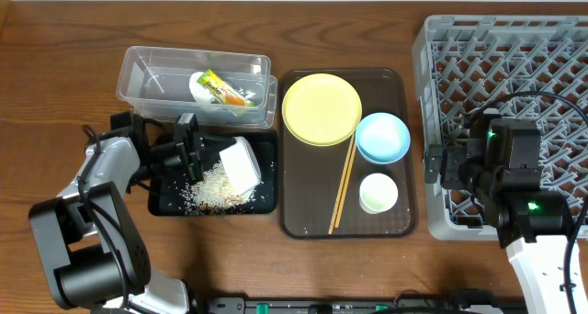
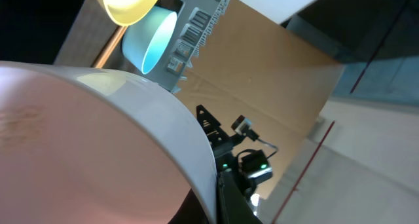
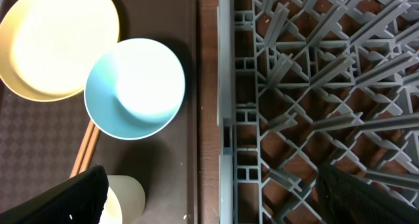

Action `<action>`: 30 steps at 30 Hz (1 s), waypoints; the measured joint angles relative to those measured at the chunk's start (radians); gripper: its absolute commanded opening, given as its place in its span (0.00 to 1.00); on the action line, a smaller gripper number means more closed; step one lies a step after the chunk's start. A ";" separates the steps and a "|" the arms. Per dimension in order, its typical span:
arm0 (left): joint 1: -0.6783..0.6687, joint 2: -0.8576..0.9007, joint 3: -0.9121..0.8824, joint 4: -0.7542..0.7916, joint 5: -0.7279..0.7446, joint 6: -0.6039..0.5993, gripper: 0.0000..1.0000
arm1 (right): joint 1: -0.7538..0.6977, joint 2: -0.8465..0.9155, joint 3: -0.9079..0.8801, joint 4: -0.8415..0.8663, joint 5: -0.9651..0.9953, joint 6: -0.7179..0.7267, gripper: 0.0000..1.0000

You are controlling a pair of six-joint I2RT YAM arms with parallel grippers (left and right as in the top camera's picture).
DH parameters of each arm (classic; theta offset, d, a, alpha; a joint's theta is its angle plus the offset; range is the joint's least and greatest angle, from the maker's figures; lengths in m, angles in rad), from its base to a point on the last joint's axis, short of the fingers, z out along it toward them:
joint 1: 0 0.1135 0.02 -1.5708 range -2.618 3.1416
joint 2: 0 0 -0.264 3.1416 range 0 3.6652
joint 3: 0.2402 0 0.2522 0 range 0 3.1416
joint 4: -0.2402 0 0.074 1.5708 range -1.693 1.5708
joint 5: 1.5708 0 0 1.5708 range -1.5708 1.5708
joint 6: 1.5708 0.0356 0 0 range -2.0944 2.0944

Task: Sort waste into correct bins and load items into the dishwasher rack
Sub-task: 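Carry the bowl over the black tray and tip the rice out with the left gripper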

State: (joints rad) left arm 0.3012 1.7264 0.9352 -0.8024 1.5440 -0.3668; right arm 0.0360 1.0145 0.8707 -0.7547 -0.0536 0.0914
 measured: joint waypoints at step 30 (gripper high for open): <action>-0.041 -0.016 -0.006 0.216 -0.081 0.080 0.06 | 0.000 0.000 0.000 -0.008 0.001 0.000 0.99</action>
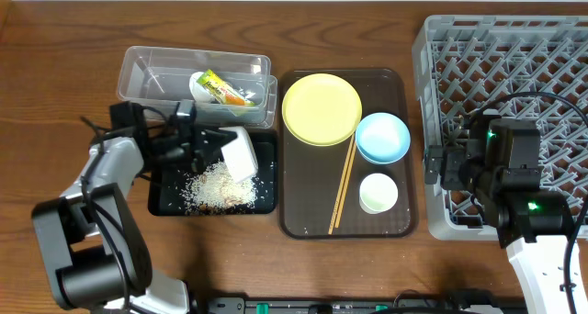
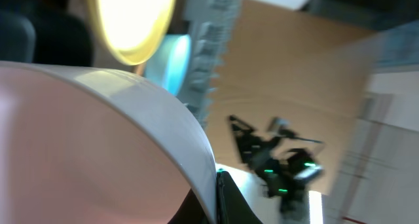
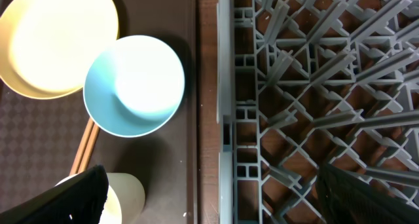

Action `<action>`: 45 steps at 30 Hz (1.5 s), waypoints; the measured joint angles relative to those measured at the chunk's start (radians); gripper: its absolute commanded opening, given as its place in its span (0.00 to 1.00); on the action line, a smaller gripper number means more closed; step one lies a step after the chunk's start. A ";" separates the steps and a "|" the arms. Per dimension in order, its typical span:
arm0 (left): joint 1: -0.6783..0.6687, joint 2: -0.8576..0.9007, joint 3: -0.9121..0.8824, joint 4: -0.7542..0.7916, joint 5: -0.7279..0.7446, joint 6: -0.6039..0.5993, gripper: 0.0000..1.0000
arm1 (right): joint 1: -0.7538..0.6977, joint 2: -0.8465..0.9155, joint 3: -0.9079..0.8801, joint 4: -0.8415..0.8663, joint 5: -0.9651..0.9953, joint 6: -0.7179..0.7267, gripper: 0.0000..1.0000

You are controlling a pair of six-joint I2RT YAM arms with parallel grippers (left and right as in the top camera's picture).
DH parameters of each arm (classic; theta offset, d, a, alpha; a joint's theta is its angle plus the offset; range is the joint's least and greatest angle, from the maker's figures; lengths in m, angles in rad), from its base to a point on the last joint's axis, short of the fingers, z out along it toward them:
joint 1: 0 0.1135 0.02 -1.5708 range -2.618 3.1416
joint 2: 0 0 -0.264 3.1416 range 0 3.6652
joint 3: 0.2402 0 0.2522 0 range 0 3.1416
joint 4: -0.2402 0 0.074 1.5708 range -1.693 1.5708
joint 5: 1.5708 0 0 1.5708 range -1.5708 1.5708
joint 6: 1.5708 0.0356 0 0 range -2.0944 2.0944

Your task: Sort waste into correct bins and load items into the dishwasher rack

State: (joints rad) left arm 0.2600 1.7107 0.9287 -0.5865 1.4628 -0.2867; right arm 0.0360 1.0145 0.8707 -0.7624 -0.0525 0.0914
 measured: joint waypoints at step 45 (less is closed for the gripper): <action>-1.025 -0.200 0.037 0.327 -1.234 0.003 0.35 | 0.000 0.000 0.000 -0.004 0.000 0.000 0.99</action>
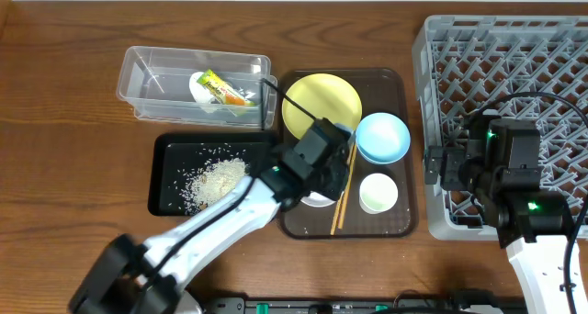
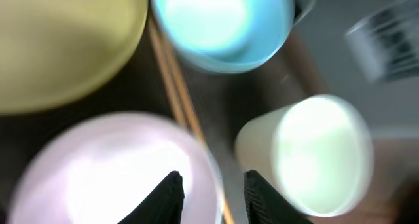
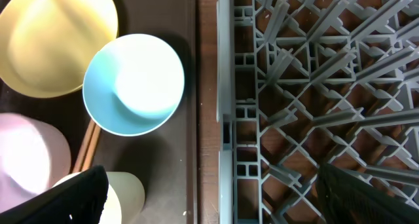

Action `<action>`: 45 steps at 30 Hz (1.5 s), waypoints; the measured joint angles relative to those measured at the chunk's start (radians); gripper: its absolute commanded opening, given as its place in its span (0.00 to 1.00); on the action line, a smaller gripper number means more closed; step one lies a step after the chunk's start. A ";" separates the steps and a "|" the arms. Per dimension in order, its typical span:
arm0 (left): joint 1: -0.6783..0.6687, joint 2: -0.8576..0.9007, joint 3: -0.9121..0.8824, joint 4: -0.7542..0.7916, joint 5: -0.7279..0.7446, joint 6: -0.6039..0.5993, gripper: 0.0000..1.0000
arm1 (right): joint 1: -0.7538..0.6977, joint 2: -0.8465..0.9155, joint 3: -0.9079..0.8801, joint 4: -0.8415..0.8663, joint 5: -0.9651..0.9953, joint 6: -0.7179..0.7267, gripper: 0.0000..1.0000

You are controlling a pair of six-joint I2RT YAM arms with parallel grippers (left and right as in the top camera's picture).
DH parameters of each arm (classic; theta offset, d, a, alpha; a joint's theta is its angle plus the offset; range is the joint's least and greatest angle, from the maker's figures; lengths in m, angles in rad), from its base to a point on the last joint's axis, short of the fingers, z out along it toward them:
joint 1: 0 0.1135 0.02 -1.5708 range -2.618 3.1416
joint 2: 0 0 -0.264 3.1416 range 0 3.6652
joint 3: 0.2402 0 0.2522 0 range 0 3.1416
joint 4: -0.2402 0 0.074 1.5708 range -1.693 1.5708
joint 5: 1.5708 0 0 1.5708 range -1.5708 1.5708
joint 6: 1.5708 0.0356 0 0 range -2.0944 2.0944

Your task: Sort waste into correct bins and load items into the dishwasher rack

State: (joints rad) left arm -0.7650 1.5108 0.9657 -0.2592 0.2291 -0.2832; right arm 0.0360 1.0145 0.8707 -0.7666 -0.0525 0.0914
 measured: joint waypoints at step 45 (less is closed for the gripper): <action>0.349 -0.053 0.011 0.199 0.285 -0.337 0.06 | 0.000 0.038 0.003 0.142 -0.220 -0.045 0.99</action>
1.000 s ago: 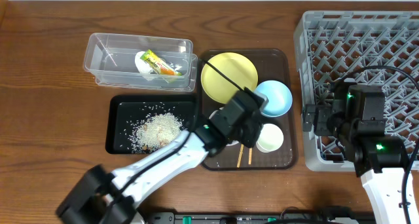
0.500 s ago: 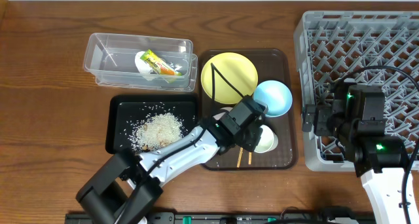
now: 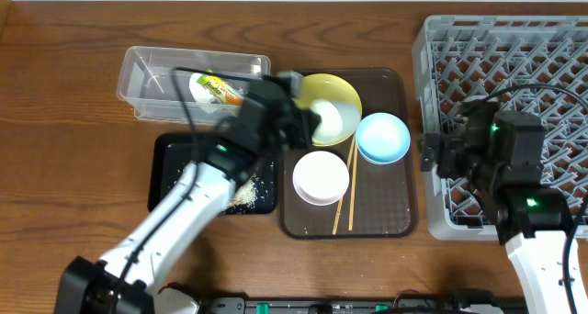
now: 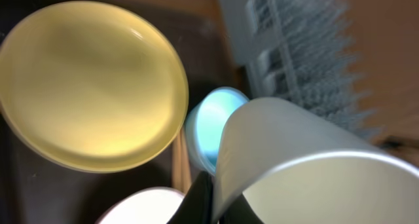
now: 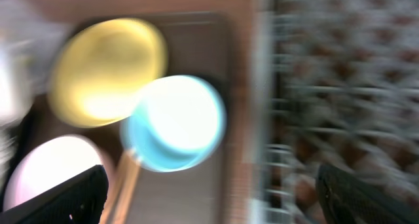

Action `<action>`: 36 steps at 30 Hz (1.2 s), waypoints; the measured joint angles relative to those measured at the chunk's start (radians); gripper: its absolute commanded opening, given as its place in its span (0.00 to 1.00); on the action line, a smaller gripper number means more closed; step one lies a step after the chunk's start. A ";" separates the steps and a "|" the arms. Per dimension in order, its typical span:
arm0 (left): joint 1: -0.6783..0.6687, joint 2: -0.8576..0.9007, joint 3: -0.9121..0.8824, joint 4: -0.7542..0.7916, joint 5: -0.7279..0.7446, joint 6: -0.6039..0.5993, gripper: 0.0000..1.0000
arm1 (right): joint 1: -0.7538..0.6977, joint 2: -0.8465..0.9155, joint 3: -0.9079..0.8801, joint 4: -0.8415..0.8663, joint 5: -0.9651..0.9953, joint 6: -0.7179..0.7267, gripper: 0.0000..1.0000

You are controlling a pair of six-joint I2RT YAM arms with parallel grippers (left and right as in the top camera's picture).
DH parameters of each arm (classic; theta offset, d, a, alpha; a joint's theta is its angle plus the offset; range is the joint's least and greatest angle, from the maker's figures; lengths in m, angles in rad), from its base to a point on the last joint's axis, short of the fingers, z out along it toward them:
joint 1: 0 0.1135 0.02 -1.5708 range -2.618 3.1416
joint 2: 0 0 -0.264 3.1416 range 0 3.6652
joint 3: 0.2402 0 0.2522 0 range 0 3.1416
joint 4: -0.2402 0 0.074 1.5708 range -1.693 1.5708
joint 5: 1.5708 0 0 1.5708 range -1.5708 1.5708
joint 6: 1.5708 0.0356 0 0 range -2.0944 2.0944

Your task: Sort waste into correct bins and load items into the dishwasher rack

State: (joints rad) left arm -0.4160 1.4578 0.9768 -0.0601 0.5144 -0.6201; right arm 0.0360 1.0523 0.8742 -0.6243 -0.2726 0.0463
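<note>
My left gripper [image 3: 308, 121] is shut on the rim of a pale cup [image 3: 333, 119], holding it tilted above the yellow plate [image 3: 314, 88]. In the left wrist view the cup [image 4: 308, 171] fills the lower right, over the plate [image 4: 91, 86] and the blue bowl [image 4: 206, 129]. A pinkish-white bowl [image 3: 321, 176] sits upright on the brown tray [image 3: 386, 208], left of the chopsticks [image 3: 342, 196]. The blue bowl [image 3: 382, 137] sits at the tray's right. My right gripper [image 3: 432, 156] is open beside the grey dishwasher rack [image 3: 514, 57], holding nothing; its view is blurred.
A black tray [image 3: 170, 181] with spilled rice lies left of the brown tray, partly under my left arm. Behind it stands a clear bin [image 3: 156, 75] holding wrappers. The rack fills the right side of the table.
My left gripper was open over the pinkish bowl and the cup on the brown tray. Now it is shut on the cup, lifted over the yellow plate. The right wrist view has shifted and blurred.
My left gripper first held the pinkish bowl tipped over the black tray, rice lying below it, and still held it there a second later. Then the bowl sat on the brown tray with the gripper open above. Now the cup is gone from the tray, in my left gripper.
</note>
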 measured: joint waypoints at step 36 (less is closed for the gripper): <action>0.068 0.205 0.003 0.421 0.870 -0.379 0.06 | 0.048 0.302 0.006 0.562 -1.031 -0.115 0.77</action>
State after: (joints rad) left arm -0.3481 1.6627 0.9794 0.3607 1.3842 -0.9989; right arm 0.0837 1.3544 0.8799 -0.0628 -1.3033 -0.0685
